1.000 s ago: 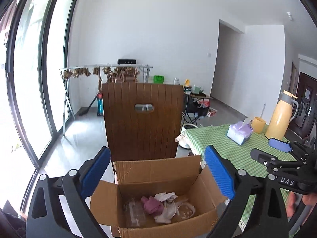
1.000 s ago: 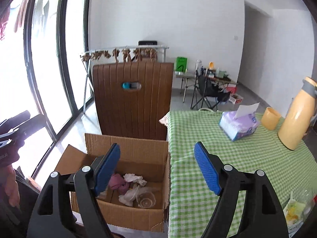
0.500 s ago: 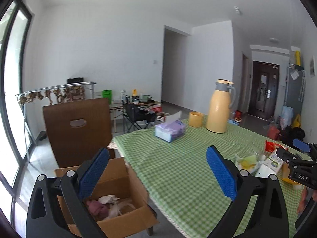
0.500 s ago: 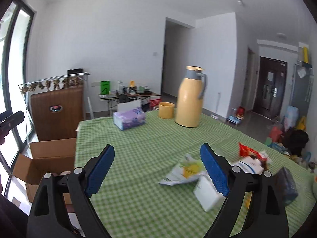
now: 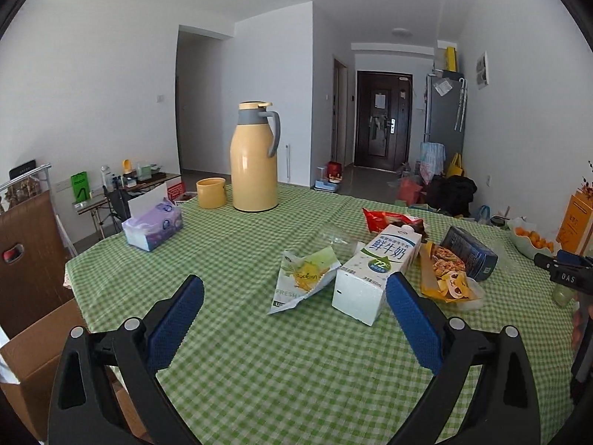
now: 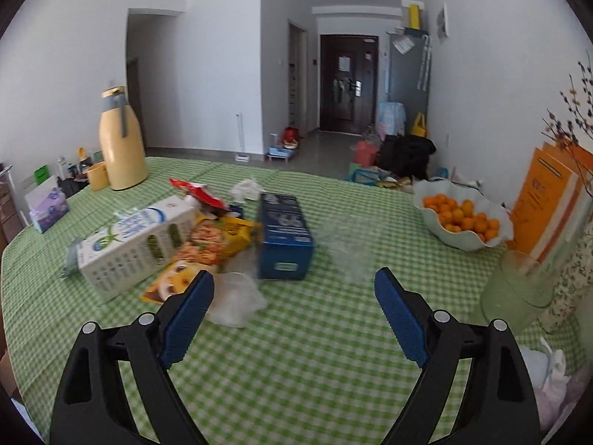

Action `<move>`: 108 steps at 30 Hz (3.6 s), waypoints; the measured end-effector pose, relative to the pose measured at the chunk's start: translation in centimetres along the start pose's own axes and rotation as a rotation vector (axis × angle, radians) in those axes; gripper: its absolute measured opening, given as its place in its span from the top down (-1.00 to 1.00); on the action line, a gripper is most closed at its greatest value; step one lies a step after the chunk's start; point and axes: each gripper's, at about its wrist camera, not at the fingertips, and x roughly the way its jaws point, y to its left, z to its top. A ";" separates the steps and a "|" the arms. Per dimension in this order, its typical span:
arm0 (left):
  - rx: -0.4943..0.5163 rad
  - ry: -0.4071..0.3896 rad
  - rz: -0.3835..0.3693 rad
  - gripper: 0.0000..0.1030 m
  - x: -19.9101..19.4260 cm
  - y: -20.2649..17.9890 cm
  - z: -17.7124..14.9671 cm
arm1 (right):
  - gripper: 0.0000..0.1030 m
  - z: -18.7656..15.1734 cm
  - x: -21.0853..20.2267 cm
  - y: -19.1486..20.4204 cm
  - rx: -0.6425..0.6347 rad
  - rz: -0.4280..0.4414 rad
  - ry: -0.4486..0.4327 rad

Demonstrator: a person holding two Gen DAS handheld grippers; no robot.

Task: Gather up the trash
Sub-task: 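Grasp the white-green snack wrapper with the left gripper while the right gripper grasps the clear plastic bag, then carry the wrapper and plastic bag in both grippers over the cardboard box, then open both grippers to drop the wrapper and plastic bag into the box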

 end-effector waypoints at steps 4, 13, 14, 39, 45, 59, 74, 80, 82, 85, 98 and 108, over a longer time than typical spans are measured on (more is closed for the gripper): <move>0.019 0.095 -0.056 -0.85 3.8 -0.4 -0.8 | -0.65 0.4 2.0 -1.9 0.048 -0.022 0.035; 0.373 0.298 -0.145 -0.65 17.1 -1.7 -3.8 | -0.65 0.8 9.0 -4.9 0.003 -0.019 0.176; 0.411 0.295 -0.151 -0.61 18.2 -1.8 -4.0 | -0.65 0.9 9.6 -5.1 -0.011 -0.022 0.188; 0.150 0.198 -0.172 0.97 9.0 3.0 1.0 | 0.77 2.5 3.7 -3.4 0.018 0.086 0.046; 0.024 0.158 -0.086 0.97 1.5 8.2 -0.1 | 0.77 2.8 -0.4 4.1 -0.096 0.275 0.016; -0.320 0.305 0.290 0.97 -10.0 30.7 -11.3 | 0.77 -4.6 -4.9 37.9 -0.555 0.941 0.226; -0.514 0.428 0.293 0.97 -7.2 41.0 -18.1 | 0.72 -16.3 -4.6 65.6 -1.151 0.923 0.447; -0.490 0.457 0.259 0.97 -4.4 42.0 -18.5 | 0.14 -20.1 -3.1 70.0 -1.271 0.835 0.408; -0.456 0.476 0.229 0.97 -3.6 41.8 -18.4 | -0.35 -19.2 -2.6 70.5 -1.230 0.804 0.332; -0.391 0.485 0.153 0.97 -2.2 41.0 -18.3 | -0.43 -16.8 -2.1 70.8 -1.130 0.826 0.289; -0.287 0.625 0.214 -0.34 4.5 43.2 -22.1 | -0.52 -9.9 -1.9 67.0 -0.873 0.876 0.248; -0.431 0.473 0.399 -0.49 -2.5 44.9 -18.8 | -0.52 -11.7 -1.9 66.6 -0.905 0.941 0.387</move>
